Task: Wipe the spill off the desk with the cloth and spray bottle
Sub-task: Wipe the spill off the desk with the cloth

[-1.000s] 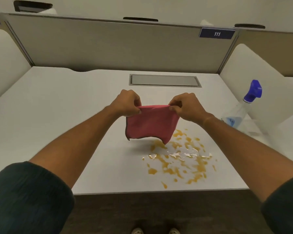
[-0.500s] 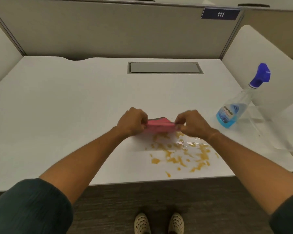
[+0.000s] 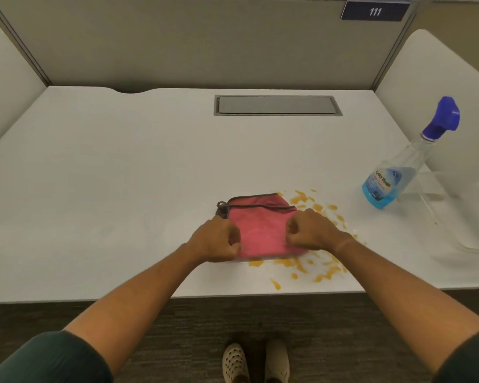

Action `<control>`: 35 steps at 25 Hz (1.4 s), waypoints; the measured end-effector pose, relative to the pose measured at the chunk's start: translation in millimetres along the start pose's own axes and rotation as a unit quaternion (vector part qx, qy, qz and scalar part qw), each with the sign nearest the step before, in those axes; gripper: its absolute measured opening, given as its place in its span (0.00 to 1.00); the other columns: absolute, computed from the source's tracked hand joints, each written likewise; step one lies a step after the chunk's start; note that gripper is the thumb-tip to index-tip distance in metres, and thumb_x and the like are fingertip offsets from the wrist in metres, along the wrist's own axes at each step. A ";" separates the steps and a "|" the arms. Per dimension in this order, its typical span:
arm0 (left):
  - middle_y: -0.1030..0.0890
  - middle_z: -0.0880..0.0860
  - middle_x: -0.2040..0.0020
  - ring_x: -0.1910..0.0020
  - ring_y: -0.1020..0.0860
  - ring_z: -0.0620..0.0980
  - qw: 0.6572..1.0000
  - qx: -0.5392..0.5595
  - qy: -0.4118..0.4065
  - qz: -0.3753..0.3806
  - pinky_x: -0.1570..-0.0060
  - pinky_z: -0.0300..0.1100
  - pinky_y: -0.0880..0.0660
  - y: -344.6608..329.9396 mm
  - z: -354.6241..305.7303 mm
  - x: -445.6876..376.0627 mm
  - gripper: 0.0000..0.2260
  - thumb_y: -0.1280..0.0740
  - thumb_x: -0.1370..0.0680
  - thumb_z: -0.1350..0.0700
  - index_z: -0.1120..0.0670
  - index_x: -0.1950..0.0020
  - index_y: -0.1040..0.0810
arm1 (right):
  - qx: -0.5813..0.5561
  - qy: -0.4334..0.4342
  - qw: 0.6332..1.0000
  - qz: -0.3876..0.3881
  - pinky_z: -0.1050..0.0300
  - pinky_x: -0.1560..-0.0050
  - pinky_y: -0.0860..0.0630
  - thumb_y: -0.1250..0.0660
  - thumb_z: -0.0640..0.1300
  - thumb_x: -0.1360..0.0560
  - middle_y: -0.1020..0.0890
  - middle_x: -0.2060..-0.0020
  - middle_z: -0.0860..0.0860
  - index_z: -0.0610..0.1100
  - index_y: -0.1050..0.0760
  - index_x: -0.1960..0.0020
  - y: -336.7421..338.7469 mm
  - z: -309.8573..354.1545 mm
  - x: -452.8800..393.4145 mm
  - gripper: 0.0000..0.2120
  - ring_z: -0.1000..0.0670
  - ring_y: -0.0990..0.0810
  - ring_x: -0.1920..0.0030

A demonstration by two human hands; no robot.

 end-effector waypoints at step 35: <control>0.52 0.55 0.20 0.22 0.54 0.51 0.965 -0.154 0.130 -0.170 0.24 0.49 0.56 -48.6 72.0 -22.2 0.29 0.55 0.20 0.43 0.53 0.21 0.52 | 0.172 0.156 0.969 -0.088 0.42 0.25 0.52 0.54 0.66 0.21 0.56 0.20 0.47 0.48 0.59 0.20 -114.8 -3.2 16.1 0.37 0.48 0.58 0.21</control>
Point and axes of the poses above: each hand's wrist, its own x-axis away from the middle knuckle, its own y-axis out of the back of the hand, z = x × y, the point moved 1 cm from there along -x, towards the middle knuckle
